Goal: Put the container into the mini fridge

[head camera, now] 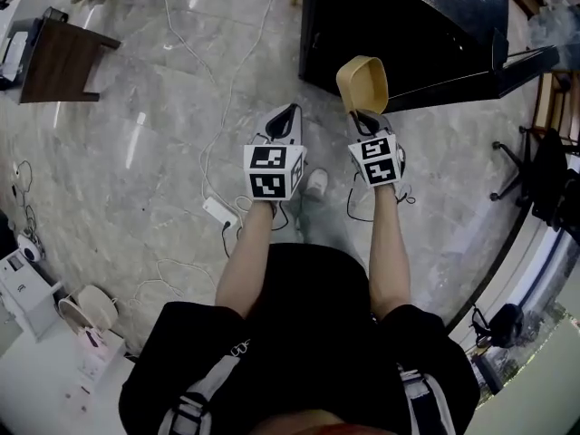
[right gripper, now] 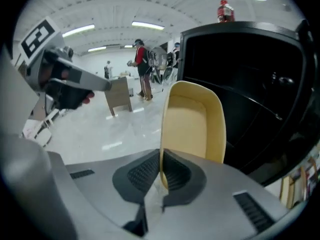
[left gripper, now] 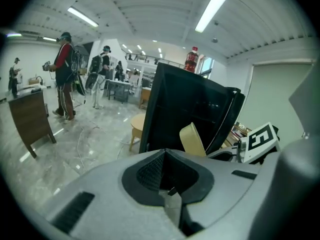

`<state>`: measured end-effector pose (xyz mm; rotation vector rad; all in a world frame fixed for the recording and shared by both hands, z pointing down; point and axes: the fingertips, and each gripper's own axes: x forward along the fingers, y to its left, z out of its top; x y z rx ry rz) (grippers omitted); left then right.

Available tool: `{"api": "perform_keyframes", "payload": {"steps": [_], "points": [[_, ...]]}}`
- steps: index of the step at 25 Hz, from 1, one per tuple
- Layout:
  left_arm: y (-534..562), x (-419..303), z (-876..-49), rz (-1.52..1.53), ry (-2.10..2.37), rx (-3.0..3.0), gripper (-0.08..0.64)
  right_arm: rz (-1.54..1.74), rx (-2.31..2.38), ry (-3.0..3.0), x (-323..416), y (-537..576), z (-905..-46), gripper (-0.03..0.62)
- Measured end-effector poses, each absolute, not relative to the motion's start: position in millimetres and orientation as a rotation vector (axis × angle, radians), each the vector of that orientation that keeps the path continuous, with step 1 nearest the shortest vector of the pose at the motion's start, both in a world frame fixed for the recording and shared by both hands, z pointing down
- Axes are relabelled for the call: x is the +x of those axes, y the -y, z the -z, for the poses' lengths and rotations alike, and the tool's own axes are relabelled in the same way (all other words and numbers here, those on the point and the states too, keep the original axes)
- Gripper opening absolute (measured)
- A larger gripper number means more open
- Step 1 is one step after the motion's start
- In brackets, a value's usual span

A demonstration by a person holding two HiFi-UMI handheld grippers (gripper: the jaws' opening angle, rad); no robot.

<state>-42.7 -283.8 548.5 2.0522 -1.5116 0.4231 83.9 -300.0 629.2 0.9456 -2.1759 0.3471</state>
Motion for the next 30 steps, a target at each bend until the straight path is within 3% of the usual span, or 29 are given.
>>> {"api": "perform_keyframes", "payload": {"steps": [11, 24, 25, 27, 30], "points": [[316.0, -85.1, -585.3, -0.483, 1.508, 1.951, 0.006, -0.016, 0.592, 1.789, 101.1, 388.5, -736.5, 0.02], [310.1, -113.8, -603.1, -0.622, 1.451, 1.917, 0.005, 0.122, 0.592, 1.633, 114.8, 492.8, -792.8, 0.021], [305.2, -117.0, -605.3, -0.626, 1.455, 1.909, 0.005, 0.132, 0.612, 1.636, 114.8, 495.0, -792.1, 0.025], [300.1, -120.9, -604.6, -0.625, 1.466, 1.899, 0.005, 0.136, 0.67, 1.667, 111.5, 495.7, -780.1, 0.097], [304.1, -119.0, -594.7, -0.603, 1.481, 1.917, 0.005, 0.078, 0.815, 1.761, 104.7, 486.6, -747.8, 0.097]]}}
